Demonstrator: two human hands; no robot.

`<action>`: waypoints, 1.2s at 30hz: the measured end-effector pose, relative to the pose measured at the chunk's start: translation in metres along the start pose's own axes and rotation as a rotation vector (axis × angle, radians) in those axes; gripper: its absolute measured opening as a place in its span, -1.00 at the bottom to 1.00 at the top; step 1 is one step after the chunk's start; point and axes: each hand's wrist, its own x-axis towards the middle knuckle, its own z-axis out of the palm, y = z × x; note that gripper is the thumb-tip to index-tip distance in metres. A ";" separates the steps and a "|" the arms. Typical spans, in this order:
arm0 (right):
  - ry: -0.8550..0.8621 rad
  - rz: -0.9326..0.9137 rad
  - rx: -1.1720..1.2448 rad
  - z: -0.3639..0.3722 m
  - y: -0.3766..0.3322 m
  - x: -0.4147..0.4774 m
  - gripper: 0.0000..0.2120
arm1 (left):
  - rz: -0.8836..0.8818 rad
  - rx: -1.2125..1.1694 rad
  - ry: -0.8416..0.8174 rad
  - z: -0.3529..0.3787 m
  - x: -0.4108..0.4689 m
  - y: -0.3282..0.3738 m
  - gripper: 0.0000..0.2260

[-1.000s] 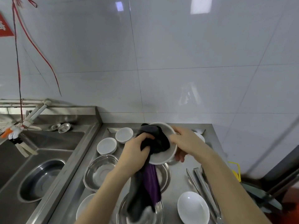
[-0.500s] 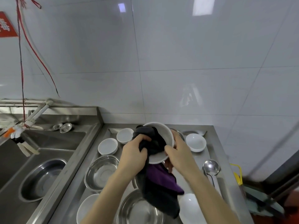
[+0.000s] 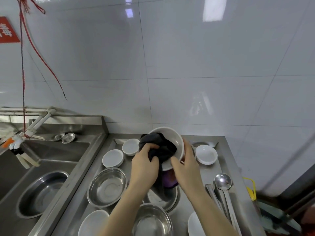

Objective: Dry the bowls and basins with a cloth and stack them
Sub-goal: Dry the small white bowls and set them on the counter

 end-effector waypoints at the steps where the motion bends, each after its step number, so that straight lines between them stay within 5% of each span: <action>1: -0.012 0.013 -0.021 -0.003 0.000 0.004 -0.45 | 0.022 0.018 -0.016 -0.001 0.002 0.001 -0.67; 9: -0.444 0.198 -0.203 -0.056 -0.033 0.046 -0.48 | 0.208 0.120 -0.247 -0.014 0.017 0.009 -0.63; 15: -0.087 0.130 0.032 -0.022 -0.019 0.013 -0.61 | -0.001 -0.062 0.028 -0.003 0.010 0.015 -0.67; 19: 0.024 0.001 -0.042 -0.005 -0.004 0.001 -0.54 | -0.005 -0.048 0.001 0.001 0.001 0.013 -0.68; 28: -0.428 0.197 -0.203 -0.055 -0.023 0.035 -0.55 | 0.204 0.157 -0.289 -0.015 0.013 0.002 -0.63; 36: -0.102 0.059 0.052 -0.011 -0.003 0.006 -0.48 | -0.044 -0.082 0.009 -0.001 0.008 0.005 -0.69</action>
